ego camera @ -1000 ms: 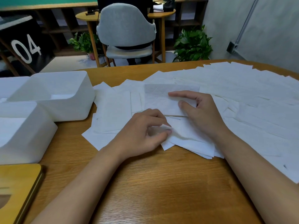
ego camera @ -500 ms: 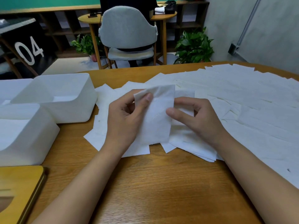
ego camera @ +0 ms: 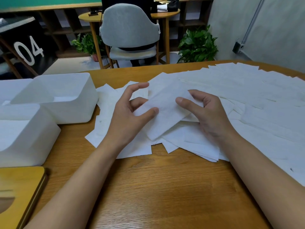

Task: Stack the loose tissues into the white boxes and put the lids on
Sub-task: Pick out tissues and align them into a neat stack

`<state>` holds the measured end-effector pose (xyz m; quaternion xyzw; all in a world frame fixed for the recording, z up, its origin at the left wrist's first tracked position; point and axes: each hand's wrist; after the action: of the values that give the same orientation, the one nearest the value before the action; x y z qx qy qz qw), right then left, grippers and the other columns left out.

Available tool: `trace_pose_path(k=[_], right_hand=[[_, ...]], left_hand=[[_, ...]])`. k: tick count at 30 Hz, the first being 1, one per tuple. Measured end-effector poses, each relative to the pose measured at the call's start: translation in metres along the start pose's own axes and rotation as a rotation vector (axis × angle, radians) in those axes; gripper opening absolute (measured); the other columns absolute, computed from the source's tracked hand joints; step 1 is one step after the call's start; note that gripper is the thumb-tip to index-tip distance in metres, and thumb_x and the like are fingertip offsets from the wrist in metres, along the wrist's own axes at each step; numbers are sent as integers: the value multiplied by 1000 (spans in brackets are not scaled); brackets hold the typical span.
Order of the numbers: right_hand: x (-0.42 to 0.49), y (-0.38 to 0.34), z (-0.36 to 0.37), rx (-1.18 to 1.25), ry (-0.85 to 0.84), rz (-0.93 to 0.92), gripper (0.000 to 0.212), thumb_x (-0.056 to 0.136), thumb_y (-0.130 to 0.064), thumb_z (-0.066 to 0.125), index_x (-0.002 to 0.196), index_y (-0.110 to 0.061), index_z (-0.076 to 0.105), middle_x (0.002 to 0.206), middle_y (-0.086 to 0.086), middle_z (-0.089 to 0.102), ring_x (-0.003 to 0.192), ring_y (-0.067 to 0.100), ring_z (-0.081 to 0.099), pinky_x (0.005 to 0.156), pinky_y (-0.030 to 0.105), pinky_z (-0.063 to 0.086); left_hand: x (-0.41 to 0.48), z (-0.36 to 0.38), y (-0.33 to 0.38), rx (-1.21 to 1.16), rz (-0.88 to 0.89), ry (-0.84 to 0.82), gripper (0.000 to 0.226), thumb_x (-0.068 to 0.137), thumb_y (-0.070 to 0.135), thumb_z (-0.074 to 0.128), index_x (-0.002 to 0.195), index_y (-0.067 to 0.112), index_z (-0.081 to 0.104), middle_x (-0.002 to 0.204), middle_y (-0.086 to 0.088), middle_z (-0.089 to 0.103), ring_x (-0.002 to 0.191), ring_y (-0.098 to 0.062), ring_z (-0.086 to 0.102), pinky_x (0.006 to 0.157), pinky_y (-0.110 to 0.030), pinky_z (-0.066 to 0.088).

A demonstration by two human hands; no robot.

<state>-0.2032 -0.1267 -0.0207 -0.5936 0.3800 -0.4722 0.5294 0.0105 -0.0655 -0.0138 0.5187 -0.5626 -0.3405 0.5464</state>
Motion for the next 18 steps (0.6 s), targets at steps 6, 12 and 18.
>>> trace_pose_path(k=[6, 12, 18], right_hand=[[-7, -4, 4, -154, -148, -14, 30, 91, -23, 80, 120, -23, 74, 111, -10, 79, 102, 7, 74, 83, 20, 57], [-6, -2, 6, -225, -180, -56, 45, 95, -18, 76, 136, -35, 64, 128, -17, 69, 115, 4, 66, 90, 20, 55], [-2, 3, 4, -217, -161, -126, 67, 97, -13, 74, 151, -41, 45, 150, -17, 52, 136, 6, 53, 113, 41, 49]], left_hand=[[3, -6, 2, 62, 25, 44, 58, 85, 19, 87, 136, 31, 61, 94, 4, 79, 91, -4, 74, 70, -15, 53], [4, -5, -1, 78, 37, 64, 58, 82, 21, 89, 134, 27, 64, 96, 0, 77, 91, -13, 74, 74, -24, 60], [5, -6, -3, 100, 20, 51, 62, 79, 26, 91, 134, 32, 63, 99, 2, 77, 98, -14, 73, 80, -38, 63]])
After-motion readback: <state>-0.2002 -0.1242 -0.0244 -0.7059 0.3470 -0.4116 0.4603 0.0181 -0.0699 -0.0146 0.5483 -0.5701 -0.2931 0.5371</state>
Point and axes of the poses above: each hand's wrist, its own x-axis towards the middle knuckle, its own z-axis out of the palm, y = z × x
